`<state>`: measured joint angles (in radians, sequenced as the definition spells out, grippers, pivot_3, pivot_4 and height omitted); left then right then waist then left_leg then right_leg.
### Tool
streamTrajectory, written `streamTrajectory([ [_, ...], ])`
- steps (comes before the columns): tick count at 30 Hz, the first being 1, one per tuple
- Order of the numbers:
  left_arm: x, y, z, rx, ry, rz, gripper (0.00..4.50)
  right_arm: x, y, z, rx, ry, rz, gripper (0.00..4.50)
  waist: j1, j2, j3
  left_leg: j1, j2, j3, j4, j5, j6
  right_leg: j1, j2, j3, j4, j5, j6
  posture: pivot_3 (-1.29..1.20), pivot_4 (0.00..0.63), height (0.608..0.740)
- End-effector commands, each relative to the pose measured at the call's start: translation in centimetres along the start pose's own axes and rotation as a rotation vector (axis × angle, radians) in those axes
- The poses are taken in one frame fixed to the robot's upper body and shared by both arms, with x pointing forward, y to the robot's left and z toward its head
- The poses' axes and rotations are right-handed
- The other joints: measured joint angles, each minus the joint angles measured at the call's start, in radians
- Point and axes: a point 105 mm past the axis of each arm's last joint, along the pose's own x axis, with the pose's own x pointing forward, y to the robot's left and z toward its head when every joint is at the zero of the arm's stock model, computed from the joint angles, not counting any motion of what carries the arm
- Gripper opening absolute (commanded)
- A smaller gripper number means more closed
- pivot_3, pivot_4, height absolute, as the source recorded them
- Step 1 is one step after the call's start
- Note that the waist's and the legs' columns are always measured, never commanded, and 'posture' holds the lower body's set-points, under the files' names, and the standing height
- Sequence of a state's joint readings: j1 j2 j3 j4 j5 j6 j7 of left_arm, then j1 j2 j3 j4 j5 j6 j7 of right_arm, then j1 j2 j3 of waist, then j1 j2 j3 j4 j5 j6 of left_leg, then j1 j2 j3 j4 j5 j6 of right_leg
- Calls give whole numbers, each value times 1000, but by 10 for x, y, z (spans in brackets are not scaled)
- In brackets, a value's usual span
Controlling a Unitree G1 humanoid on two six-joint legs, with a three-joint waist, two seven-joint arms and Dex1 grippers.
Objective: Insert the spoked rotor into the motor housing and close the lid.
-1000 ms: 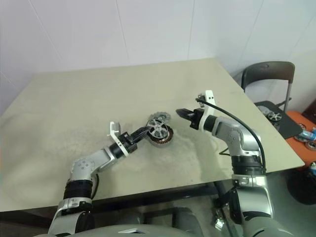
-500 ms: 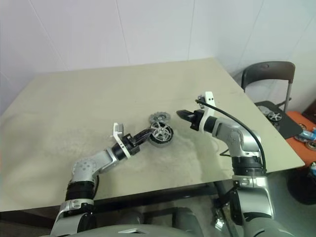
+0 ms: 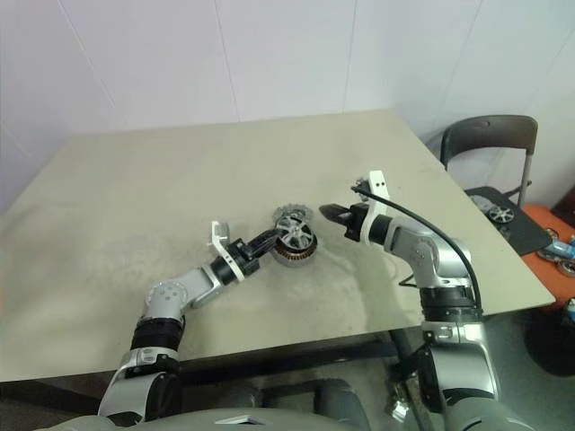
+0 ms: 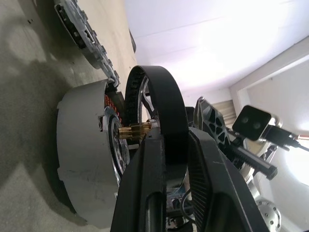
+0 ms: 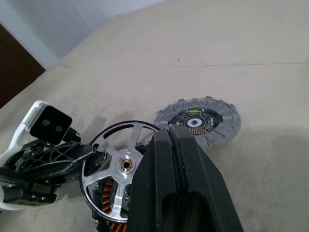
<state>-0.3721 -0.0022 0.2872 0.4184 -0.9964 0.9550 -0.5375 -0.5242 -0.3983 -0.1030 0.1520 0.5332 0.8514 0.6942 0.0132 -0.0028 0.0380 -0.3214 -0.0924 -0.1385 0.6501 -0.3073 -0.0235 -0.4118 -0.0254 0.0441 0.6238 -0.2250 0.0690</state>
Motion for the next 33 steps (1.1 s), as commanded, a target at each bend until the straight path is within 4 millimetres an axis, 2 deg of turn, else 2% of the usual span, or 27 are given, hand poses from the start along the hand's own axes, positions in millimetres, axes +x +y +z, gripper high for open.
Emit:
streamTrajectory([
  [1, -6, 8, -12, -8, 51, 37, 355, -1, 6, 15, -43, -43, 18, 0, -1, 0, 0, 1, 0, 0, -1, 0, 0, 2, 0, 0, -2, 0, 0, 0, 0, 740],
  [10, -28, 6, -8, 4, 49, 47, 355, 4, 7, 11, -39, -38, 16, 0, -4, 0, 0, -1, 0, 0, -3, -3, 5, 1, 0, 0, -7, 2, -2, 0, 0, 740],
  [14, -33, 26, -4, -9, 33, 99, 355, 5, 7, 10, -40, -34, 17, 0, -4, 1, 0, 0, 0, 0, -3, -3, 5, 1, 0, 0, -8, 2, -2, 0, 0, 740],
  [20, -21, 51, 5, -17, -2, 176, 355, 4, 7, 7, -43, -24, 22, 0, -2, 4, -3, 3, 0, 0, -1, -3, 4, 5, 0, 0, -8, 0, 2, 0, 0, 740],
  [22, -21, 63, -1, -15, 17, 187, 355, 3, 7, 6, -45, -17, 21, 0, 0, 7, -5, 4, 1, 0, 0, -2, 3, 9, 0, -1, -8, 0, 3, 0, 0, 740],
  [26, -22, 65, -21, -10, 99, 127, 355, 1, 8, 6, -53, -7, 25, 0, -8, 10, -6, 15, 3, 1, 0, -4, -1, 22, -2, -8, -13, -1, 2, 0, 0, 740],
  [27, -23, 67, -24, -10, 111, 126, 355, 1, 8, 7, -52, -8, 25, 0, -16, 17, -10, 15, 4, 1, 0, -4, -1, 24, -2, -11, -15, -1, 2, 0, 0, 740],
  [29, -29, 70, -23, -6, 115, 126, 355, 1, 8, 7, -52, -7, 22, 0, -30, 25, -14, 10, 17, 0, -1, -4, -1, 36, -3, -29, -36, -1, 2, 0, 0, 740],
  [33, -32, 63, -14, 3, 93, 97, 355, 1, 10, 2, -50, 4, 27, 0, -25, 25, -15, 10, 17, 0, -3, -5, 0, 39, -6, -31, -34, -1, 2, 0, 0, 740],
])
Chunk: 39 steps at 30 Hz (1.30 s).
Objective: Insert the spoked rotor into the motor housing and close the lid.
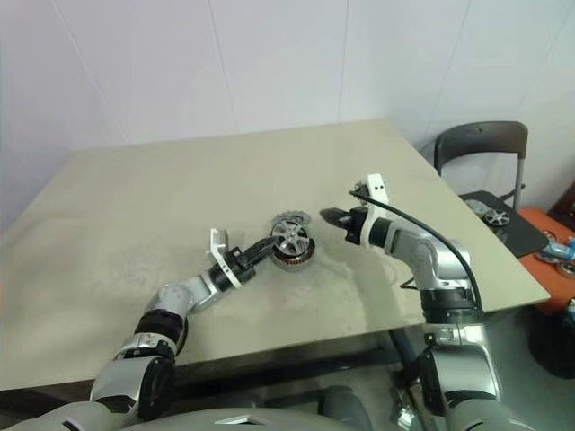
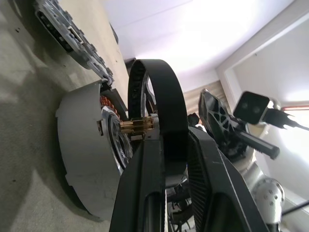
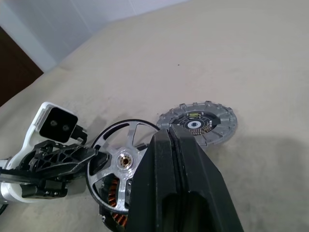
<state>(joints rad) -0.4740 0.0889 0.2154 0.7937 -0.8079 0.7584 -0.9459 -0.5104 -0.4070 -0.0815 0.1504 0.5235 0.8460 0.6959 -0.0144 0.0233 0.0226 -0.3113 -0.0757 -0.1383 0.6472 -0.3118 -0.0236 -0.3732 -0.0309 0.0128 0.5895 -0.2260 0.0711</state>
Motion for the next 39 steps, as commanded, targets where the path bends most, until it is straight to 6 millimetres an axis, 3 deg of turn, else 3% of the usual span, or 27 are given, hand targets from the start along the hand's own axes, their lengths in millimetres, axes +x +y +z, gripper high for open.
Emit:
streamTrajectory([
  [1, -23, 29, -17, -47, 44, 159, 355, 2, 11, 9, -40, -22, 33, 0, 4, -1, 0, 0, -2, 0, 0, 0, 0, -2, -1, 2, 5, 0, 0, 0, 0, 740],
  [5, -23, 19, -2, -48, -39, 105, 355, 3, 10, 7, -45, -17, 31, 0, 4, 0, 0, -3, -1, 0, -1, 3, 2, -16, 0, 4, 12, 2, 4, 0, 0, 740],
  [12, -31, -51, 5, 11, -39, -70, 355, 4, 10, 8, -52, -11, 33, 0, -4, -11, 8, -14, 0, 5, -3, 3, 1, -36, 2, 12, 22, 1, 2, 0, 0, 740],
  [18, -38, -87, 13, 58, -41, -96, 355, 6, 10, 3, -49, -7, 33, 0, 12, -18, 13, -30, -2, 5, 2, 3, 0, -51, 0, 12, 24, 5, -3, 0, 0, 740],
  [25, -37, -86, 11, 42, -46, -69, 355, 9, 13, -4, -43, -1, 38, 0, 27, -18, 13, -30, -2, 6, 1, 3, -1, -51, 1, 12, 24, 4, -3, 0, 0, 740],
  [31, -22, -60, 4, 4, -8, 30, 355, 11, 13, -4, -39, -9, 36, 0, 27, -18, 13, -30, -2, 7, 1, 3, -1, -51, 1, 13, 24, 5, -3, 0, 0, 740],
  [39, 6, -72, 9, 27, 12, -4, 355, 10, 13, -7, -32, -13, 28, 0, 25, -19, 14, -29, -2, 8, 1, 4, -2, -51, 1, 13, 24, 5, -4, 0, 0, 740],
])
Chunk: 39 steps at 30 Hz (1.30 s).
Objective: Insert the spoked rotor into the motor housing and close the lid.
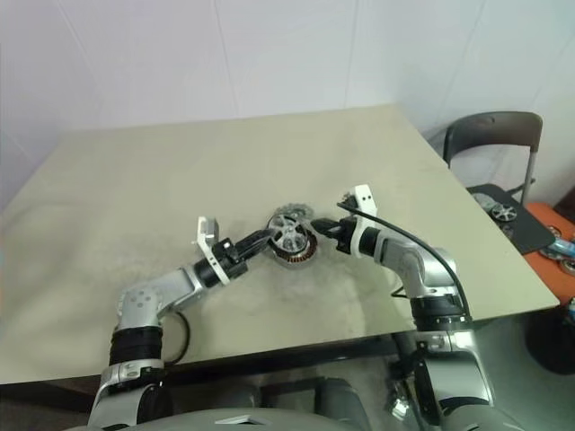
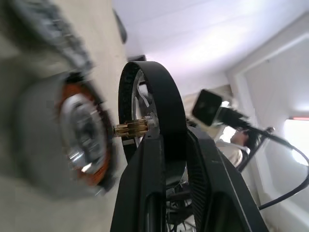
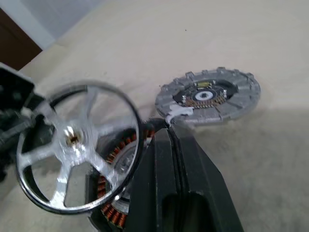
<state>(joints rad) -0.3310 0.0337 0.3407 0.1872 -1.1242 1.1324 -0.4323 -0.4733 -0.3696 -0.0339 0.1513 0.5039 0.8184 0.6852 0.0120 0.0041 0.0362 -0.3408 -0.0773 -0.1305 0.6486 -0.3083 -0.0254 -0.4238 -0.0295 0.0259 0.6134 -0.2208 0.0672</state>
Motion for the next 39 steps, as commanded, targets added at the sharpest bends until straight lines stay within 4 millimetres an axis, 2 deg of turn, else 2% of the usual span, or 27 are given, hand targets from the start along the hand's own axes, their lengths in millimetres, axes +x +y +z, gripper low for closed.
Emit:
streamTrajectory([
  [1, 10, -8, 1, 15, 11, -25, 355, -1, 6, 14, -42, -50, 12, 0, -2, 0, 0, 0, 0, 0, 0, 0, 0, 0, 0, 0, 0, 0, 0, 0, 0, 740],
  [7, 12, -13, -7, 11, 38, -35, 355, 0, 7, 14, -38, -55, 9, 0, 0, 0, 0, 0, 0, 1, 0, 0, 0, 0, 0, 1, 0, 0, 0, 0, 0, 740],
  [19, 3, 10, -6, -14, 3, 66, 355, 1, 5, 14, -41, -53, 5, 0, 1, 0, 0, 0, 0, 1, 1, 0, 0, 0, 1, 1, 1, 0, 0, 0, 0, 740],
  [31, 10, 17, -8, -14, 12, 76, 355, -1, 4, 13, -42, -48, -2, 0, 0, 0, 0, 1, 0, 1, 1, 1, -1, 0, 1, 1, 1, 1, -1, 0, 0, 740],
  [39, 2, 19, -15, 7, 44, 92, 355, -1, 3, 13, -41, -52, -7, 0, 1, 0, 0, 1, 0, 1, 1, 1, -1, 1, 1, 1, 1, 1, -1, 0, 0, 740],
])
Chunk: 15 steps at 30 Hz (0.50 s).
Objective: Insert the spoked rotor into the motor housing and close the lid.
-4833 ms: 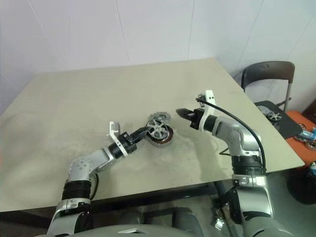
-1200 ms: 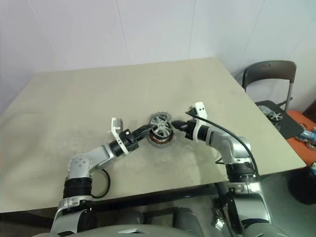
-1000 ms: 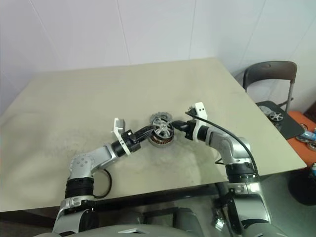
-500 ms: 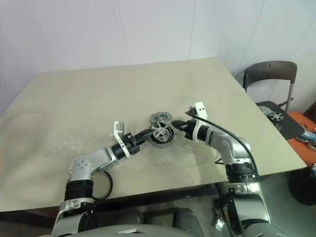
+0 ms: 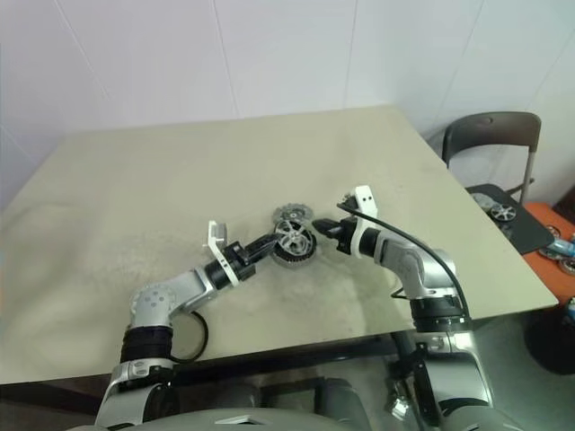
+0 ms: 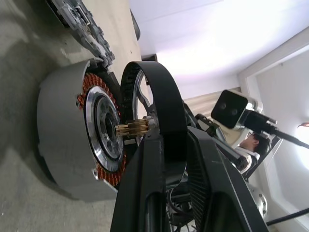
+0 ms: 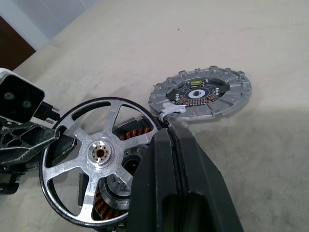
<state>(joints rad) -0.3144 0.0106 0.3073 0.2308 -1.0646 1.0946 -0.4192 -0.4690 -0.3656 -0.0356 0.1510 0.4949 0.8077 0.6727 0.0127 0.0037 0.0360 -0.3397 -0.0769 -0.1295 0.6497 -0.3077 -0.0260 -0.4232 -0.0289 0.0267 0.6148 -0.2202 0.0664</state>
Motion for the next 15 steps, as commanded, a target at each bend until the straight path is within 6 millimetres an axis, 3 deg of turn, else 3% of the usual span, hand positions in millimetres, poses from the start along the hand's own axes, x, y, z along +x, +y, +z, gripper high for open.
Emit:
streamTrajectory([
  [1, -3, 0, -4, 43, 36, 21, 697, -1, 5, 13, -35, -47, 12, 0, 0, 0, 0, 0, 0, 0, 0, 0, 0, 0, 0, 0, 0, 0, 0, 0, 0, 740],
  [6, -5, 2, -2, 41, 47, 42, 2285, 1, 6, 13, -33, -47, 16, 0, 0, 0, 0, 0, 0, 0, 0, 0, 0, 0, 0, 0, 0, 0, 0, 0, 0, 740],
  [15, -26, -8, 24, 99, -19, 35, 2285, 3, 5, 10, -27, -44, 12, 0, -3, 0, 0, 1, 1, 0, 0, 0, -1, 0, 1, 0, 2, 0, -1, 0, 0, 740],
])
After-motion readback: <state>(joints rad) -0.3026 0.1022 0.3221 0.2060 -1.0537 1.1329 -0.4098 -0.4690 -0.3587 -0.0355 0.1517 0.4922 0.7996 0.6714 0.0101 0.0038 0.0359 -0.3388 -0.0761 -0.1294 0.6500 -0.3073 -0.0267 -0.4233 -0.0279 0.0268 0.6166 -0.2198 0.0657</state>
